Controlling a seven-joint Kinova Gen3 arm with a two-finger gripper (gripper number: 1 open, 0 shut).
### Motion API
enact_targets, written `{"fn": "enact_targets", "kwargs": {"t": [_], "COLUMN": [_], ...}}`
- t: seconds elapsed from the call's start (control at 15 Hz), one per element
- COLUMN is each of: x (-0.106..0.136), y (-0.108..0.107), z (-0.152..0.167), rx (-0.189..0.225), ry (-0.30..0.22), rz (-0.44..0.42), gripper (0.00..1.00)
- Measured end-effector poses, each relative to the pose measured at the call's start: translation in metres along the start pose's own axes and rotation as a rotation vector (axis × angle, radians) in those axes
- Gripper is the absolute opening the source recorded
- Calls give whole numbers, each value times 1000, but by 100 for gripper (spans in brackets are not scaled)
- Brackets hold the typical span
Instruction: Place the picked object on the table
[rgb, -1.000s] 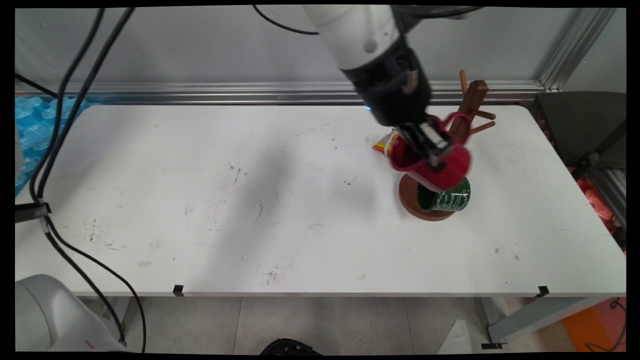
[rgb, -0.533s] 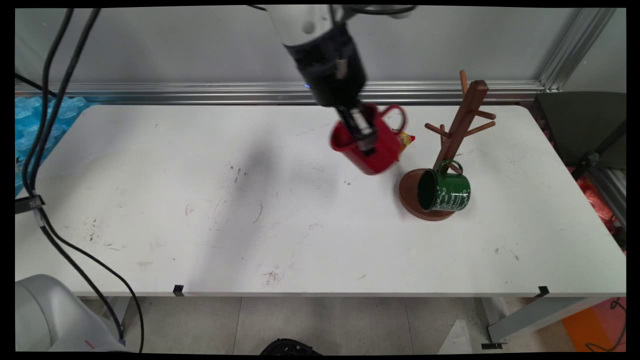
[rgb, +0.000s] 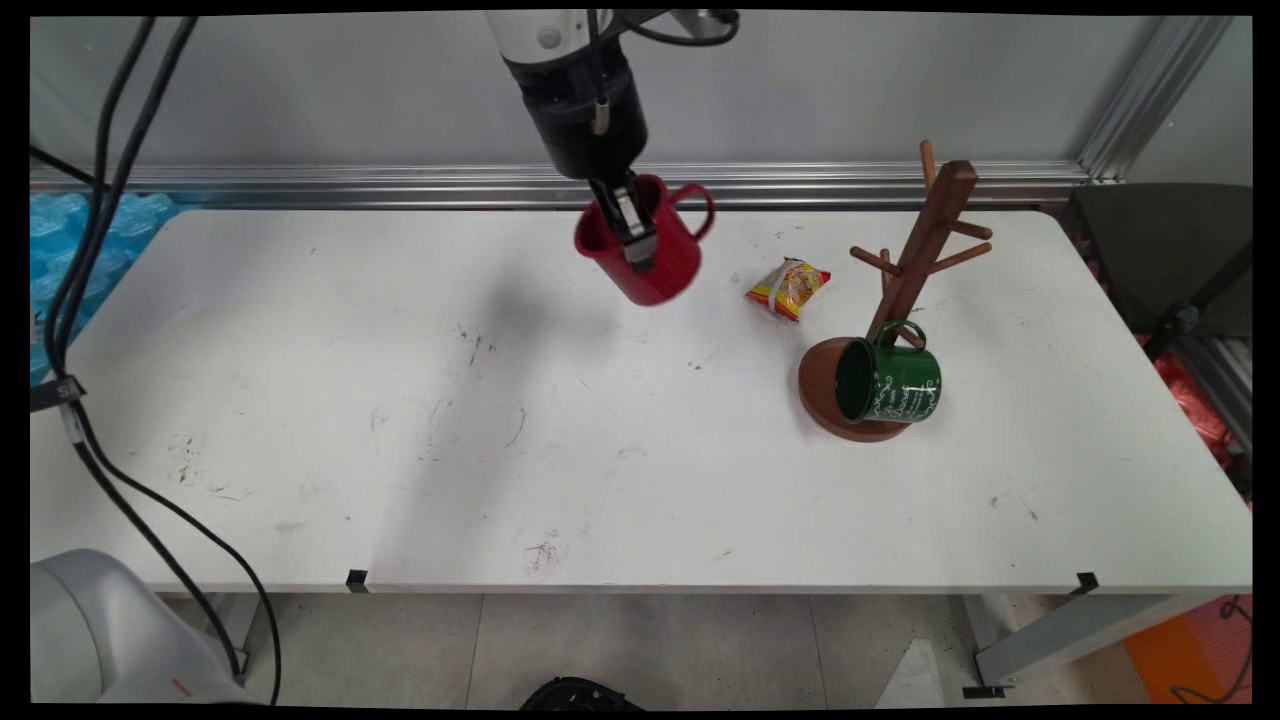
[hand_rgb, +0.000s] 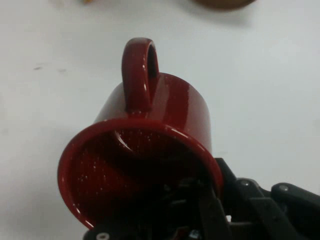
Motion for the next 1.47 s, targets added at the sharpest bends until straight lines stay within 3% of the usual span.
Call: {"fn": "enact_targets", "kwargs": {"t": [0.27, 0.6, 0.93, 1.47], "x": [2, 3, 6, 13], "y": [-24, -41, -52, -59], "z": [18, 49, 89, 149], "rx": [85, 137, 164, 168], "ry": [-66, -139, -221, -347], "rz": [-3, 15, 64, 110], "gripper": [0, 0, 0, 0]}}
